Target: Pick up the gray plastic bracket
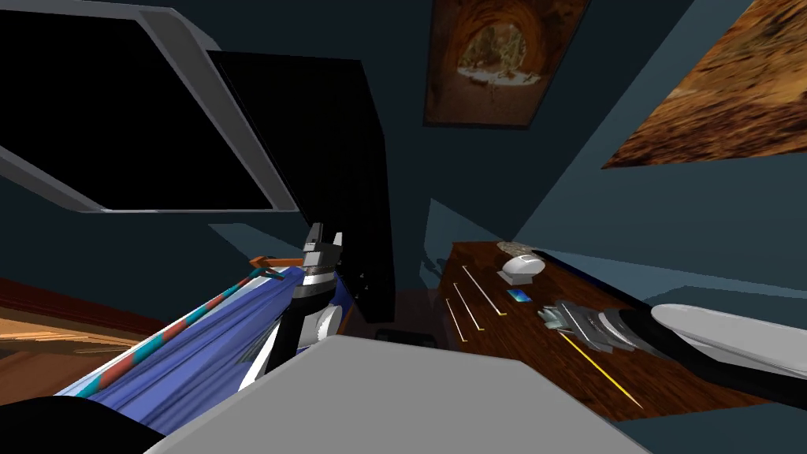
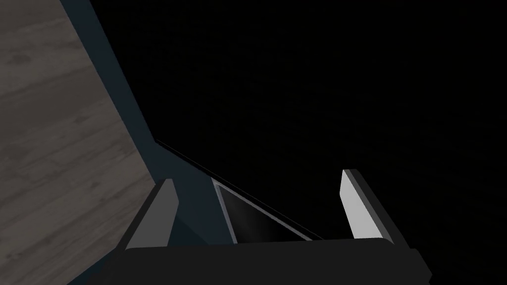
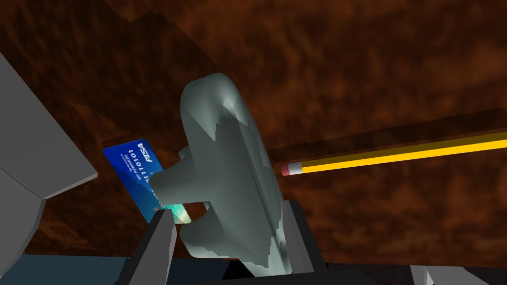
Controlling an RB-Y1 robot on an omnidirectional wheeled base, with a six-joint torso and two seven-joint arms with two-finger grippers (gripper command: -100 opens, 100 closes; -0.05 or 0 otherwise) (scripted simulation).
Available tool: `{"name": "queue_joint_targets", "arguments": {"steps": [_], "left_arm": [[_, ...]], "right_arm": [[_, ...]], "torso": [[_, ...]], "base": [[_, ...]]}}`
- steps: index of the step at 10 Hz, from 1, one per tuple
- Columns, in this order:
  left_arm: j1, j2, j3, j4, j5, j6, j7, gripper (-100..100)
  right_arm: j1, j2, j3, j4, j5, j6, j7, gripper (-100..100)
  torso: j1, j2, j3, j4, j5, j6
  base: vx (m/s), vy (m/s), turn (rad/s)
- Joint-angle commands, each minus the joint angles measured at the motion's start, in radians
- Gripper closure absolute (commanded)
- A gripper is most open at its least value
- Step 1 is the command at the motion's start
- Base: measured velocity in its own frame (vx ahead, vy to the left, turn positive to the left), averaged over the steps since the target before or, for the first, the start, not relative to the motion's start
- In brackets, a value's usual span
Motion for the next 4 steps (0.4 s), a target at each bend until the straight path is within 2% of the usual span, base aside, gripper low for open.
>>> {"name": "queue_joint_targets", "arguments": {"steps": [1,2,3,4], "left_arm": [[0.000,0.000,0.000,0.000,0.000,0.000,0.000,0],[0.000,0.000,0.000,0.000,0.000,0.000,0.000,0],[0.000,0.000,0.000,0.000,0.000,0.000,0.000,0],[0.000,0.000,0.000,0.000,0.000,0.000,0.000,0]], "right_arm": [[-0.013,0.002,-0.010,0.017,-0.005,-0.033,0.027,100],[-0.019,0.001,-0.021,0.026,-0.012,-0.055,0.049,100],[-0.021,0.008,-0.013,0.026,-0.004,-0.043,0.035,100],[-0.021,0.008,-0.014,0.028,-0.004,-0.048,0.040,0]], "torso": [[0.000,0.000,0.000,0.000,0.000,0.000],[0.001,-0.001,-0.001,0.000,0.000,-0.001],[0.001,-0.001,-0.001,0.000,0.000,-0.001],[0.000,0.000,0.000,0.000,0.000,-0.002]], "base": [[0.064,0.056,-0.141],[0.051,0.049,-0.151],[0.019,0.022,-0.039],[0.000,0.000,0.000]]}}
